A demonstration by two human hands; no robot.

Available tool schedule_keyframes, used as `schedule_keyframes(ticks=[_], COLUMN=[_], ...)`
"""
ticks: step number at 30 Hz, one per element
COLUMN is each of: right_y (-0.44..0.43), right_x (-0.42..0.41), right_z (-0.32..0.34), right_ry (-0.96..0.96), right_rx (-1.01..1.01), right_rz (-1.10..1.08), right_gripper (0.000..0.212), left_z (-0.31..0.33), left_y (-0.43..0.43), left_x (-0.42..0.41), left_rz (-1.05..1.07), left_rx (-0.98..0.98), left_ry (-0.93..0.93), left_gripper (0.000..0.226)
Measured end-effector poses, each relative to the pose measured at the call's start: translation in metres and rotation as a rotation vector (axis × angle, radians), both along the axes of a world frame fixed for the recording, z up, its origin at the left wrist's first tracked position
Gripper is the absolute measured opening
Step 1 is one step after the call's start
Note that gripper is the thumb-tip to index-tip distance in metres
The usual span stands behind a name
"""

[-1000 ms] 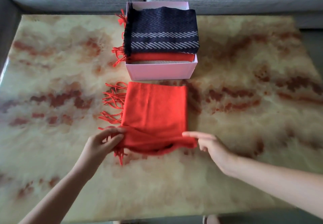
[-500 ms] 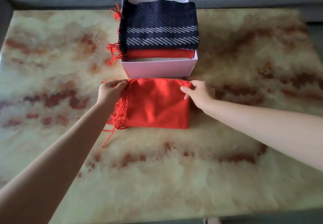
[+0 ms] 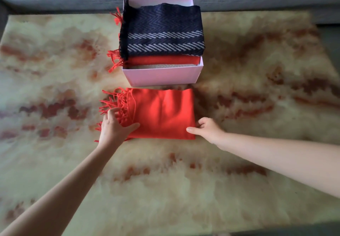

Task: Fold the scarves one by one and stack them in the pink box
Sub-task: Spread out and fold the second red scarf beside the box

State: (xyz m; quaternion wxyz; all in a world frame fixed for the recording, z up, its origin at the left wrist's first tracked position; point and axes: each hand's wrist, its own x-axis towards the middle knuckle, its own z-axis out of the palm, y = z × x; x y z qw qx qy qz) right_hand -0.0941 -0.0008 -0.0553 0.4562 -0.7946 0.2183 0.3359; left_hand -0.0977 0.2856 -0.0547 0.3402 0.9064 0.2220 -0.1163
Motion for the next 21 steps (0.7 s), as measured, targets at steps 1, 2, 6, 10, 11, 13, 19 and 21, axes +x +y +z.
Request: schedule_keyframes(ticks=[1, 2, 6, 10, 11, 13, 19, 21], right_y=[0.000, 0.000, 0.003, 0.005, 0.005, 0.004, 0.001, 0.000], right_x=[0.000, 0.000, 0.002, 0.004, 0.005, 0.005, 0.004, 0.004], right_z=[-0.004, -0.006, -0.006, 0.001, 0.002, 0.004, 0.006, 0.008], right_ry=[0.008, 0.010, -0.041, -0.062, -0.053, -0.051, -0.072, -0.071], right_rx=[0.002, -0.005, -0.025, -0.029, -0.033, -0.044, -0.019, -0.019], right_rz=[0.000, -0.002, 0.003, 0.042, 0.043, 0.045, 0.039, 0.044], right_gripper=[0.050, 0.049, 0.031, 0.032, 0.037, 0.040, 0.031, 0.034], left_z=[-0.002, -0.003, -0.005, -0.006, -0.005, 0.001, 0.005, -0.004], left_y=[0.001, 0.001, 0.003, 0.026, 0.028, 0.026, -0.001, -0.005], left_x=[0.001, 0.002, 0.017, 0.041, 0.043, 0.039, -0.001, -0.016], left_rz=[-0.012, -0.031, 0.022, 0.412, 0.475, 0.403, -0.580, -0.797], left_rx=[0.042, 0.078, 0.101, -0.032, 0.010, 0.116, 0.182, 0.229], left_ry=[-0.007, -0.027, -0.097, -0.065, -0.117, -0.313, -0.466, -0.293], left_gripper=[0.082, 0.078, 0.037, 0.037, 0.036, 0.032, 0.037, 0.056])
